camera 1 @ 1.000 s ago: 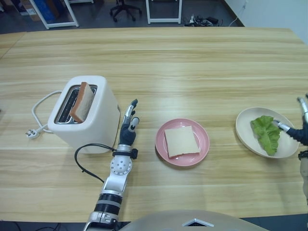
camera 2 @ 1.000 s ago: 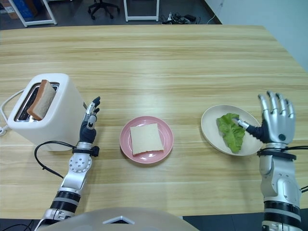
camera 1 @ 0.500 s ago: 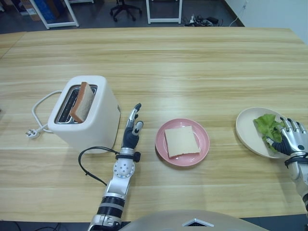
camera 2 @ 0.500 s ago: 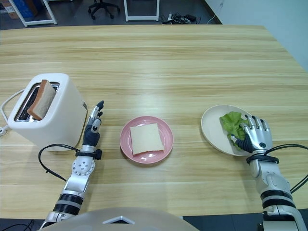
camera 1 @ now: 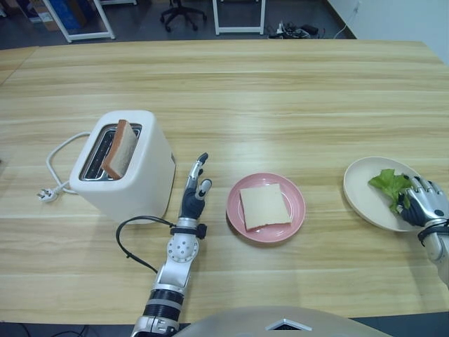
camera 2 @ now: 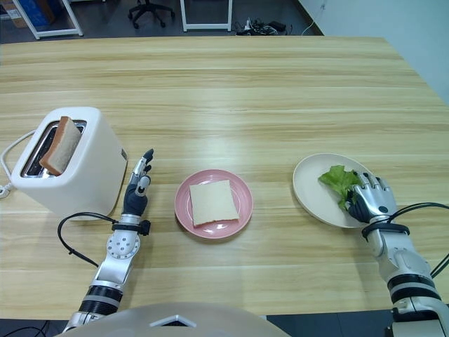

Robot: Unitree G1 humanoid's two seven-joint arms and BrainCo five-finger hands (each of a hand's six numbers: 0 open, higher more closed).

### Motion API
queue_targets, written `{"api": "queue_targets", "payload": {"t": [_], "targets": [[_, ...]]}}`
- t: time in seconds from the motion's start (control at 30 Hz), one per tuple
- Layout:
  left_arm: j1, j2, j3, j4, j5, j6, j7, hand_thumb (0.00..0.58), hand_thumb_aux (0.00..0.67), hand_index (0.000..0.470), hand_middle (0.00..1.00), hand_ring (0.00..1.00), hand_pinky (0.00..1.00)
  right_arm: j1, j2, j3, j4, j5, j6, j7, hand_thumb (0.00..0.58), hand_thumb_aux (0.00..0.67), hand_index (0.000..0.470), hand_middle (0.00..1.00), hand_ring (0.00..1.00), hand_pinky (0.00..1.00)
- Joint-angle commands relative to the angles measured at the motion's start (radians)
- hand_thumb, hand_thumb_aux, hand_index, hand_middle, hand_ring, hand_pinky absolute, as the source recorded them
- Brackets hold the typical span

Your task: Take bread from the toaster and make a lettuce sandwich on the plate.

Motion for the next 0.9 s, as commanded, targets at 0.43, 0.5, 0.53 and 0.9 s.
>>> {"api": "queue_targets", "payload": {"t": [0.43,0.5,0.53,0.9], "targets": [[0.022,-0.007,-0.004,-0.003,0.033,0.014,-0.004,0.0,0.0,0.0,0.0,0.0,0.0,0.064,-0.028,-0.025,-0.213,0.041,0.068,0.017,0.425,0.323,0.227,0.0,0.0,0.0],[0.022,-0.007,-0.004,0.001,0.034,0.014,-0.004,0.0,0.0,0.0,0.0,0.0,0.0,0.046,-0.011,0.006,-0.19,0.031,0.061,0.02,0.434,0.334,0.234,0.0,0.0,0.0],[0.024,-0.008,-0.004,0.001,0.035,0.014,-0.005,0.0,0.0,0.0,0.0,0.0,0.0,0.039,-0.002,0.021,-0.183,0.028,0.056,0.021,0.436,0.336,0.236,0.0,0.0,0.0],[0.04,-0.014,-0.005,-0.015,0.042,0.022,-0.003,0.0,0.0,0.0,0.0,0.0,0.0,-0.007,0.014,0.097,-0.093,0.019,0.03,0.006,0.438,0.339,0.238,0.0,0.0,0.0]]}}
